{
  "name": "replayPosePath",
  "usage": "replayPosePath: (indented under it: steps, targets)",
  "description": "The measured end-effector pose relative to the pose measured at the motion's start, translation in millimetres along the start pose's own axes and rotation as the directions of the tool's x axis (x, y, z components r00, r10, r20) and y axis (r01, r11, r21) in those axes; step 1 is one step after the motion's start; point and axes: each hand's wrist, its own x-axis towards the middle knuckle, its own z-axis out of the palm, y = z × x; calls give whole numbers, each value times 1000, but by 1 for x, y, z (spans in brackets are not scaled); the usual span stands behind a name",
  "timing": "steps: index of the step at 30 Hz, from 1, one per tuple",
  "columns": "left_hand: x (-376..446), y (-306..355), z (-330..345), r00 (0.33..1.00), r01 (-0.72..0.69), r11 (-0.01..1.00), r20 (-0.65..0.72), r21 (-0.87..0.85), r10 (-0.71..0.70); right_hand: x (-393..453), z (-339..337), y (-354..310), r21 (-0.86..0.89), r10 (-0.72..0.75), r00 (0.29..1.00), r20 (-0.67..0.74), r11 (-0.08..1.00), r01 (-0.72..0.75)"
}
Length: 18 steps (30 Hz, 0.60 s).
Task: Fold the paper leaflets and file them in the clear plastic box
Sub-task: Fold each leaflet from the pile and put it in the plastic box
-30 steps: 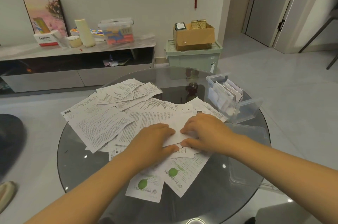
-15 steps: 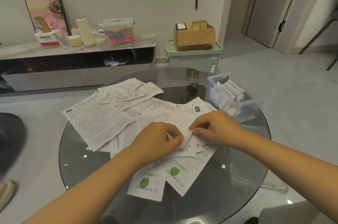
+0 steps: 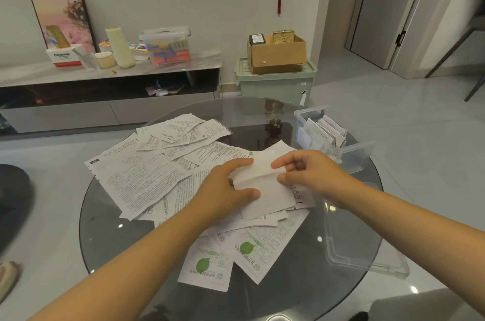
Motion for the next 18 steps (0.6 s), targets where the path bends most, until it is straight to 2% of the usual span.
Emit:
replayPosePath:
  steps: [1,3,6,8,11,13,14,16,18]
  targets:
    - [0,0,0,999,-22,1000,-39,-5,22,0,-1,0,-18,-20,1000,-5,1000,20]
    - [0,1,1,982,-106,990,-147,95,119,-1,-2,-1,-104,-89,996,-33,991,85]
    - [-1,2,2,925,-215,958,-275,191,262,-4,-2,-3,-333,-270,957,-108,916,221]
    - [-2,4,2,877,-281,937,-342,206,338,-5,-1,-2,-454,-431,891,-146,829,327]
    - [-2,5,2,754,-421,851,-400,316,521,-3,0,1,-623,-654,740,-158,647,440]
    - [0,2,0,706,-437,795,-387,421,593,-3,1,4,-719,-739,664,-115,523,458]
    - [2,-2,0,711,-424,774,-357,471,606,-4,2,4,-745,-751,656,-78,481,462]
    - [5,-12,1,756,-404,728,-247,554,607,-5,5,7,-754,-728,682,60,415,510]
    - [6,-20,2,812,-417,691,-100,590,575,-7,7,9,-701,-594,771,228,449,553]
